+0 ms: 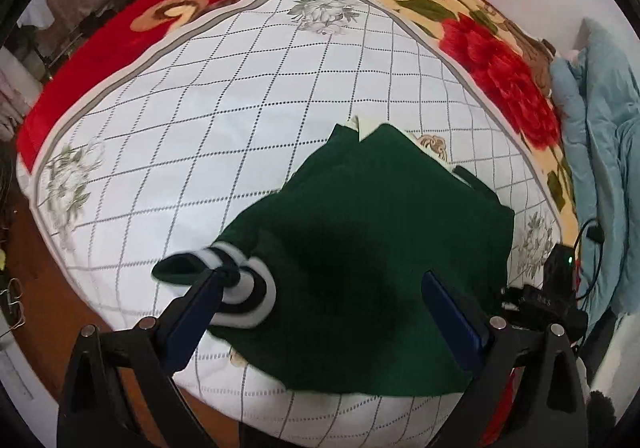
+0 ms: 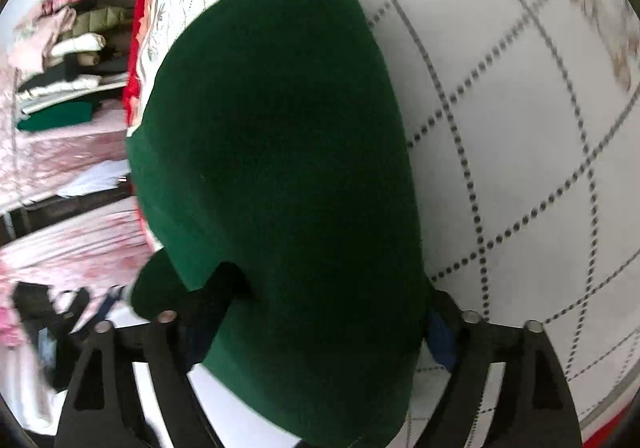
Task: Fold large clothes
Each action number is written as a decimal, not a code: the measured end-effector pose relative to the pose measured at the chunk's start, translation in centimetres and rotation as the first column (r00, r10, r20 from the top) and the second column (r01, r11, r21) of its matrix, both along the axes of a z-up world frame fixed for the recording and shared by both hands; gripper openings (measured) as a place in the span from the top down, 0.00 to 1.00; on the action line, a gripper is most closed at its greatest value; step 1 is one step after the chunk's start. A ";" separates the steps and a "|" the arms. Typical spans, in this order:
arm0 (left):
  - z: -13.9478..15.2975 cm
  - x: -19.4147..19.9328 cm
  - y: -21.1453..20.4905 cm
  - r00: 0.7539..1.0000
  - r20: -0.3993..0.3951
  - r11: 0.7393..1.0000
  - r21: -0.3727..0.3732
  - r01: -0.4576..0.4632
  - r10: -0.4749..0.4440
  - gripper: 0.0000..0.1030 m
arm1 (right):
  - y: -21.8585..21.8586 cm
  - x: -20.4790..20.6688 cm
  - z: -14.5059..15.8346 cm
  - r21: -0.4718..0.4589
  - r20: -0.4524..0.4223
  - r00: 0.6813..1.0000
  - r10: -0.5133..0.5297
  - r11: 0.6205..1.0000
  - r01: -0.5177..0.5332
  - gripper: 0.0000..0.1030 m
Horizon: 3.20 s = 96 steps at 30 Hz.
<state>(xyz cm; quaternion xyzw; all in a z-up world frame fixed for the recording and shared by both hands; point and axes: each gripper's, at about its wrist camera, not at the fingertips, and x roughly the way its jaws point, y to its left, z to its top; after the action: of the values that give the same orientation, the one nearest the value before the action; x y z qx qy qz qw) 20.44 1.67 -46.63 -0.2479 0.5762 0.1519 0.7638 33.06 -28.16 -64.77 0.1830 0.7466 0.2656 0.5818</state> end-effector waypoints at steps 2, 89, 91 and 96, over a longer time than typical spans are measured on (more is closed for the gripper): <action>0.3 -1.5 -1.2 1.000 -0.030 1.000 -0.019 0.001 -0.002 0.02 | 0.2 0.1 0.6 -0.017 0.023 1.000 0.017 1.000 -0.017 0.06; -14.6 22.8 3.6 0.837 -0.015 0.820 -0.207 0.533 -0.547 0.55 | 3.0 9.4 2.2 0.172 -0.118 0.980 -0.160 0.969 0.179 0.26; -14.9 23.1 3.9 0.849 -0.032 0.839 -0.175 0.515 -0.528 0.17 | 3.3 9.7 1.9 0.156 -0.098 0.986 -0.136 0.976 0.150 0.18; -17.1 22.5 5.5 0.853 0.003 0.828 -0.241 0.507 -0.521 0.00 | 5.9 10.2 2.8 0.174 -0.021 0.992 -0.121 0.977 0.122 0.11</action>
<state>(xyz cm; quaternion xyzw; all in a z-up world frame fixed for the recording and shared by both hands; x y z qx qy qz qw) 42.95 7.13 -63.72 -0.1669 0.6590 -0.1203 0.7235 43.23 -22.22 -62.02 0.2800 0.7107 0.2931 0.5749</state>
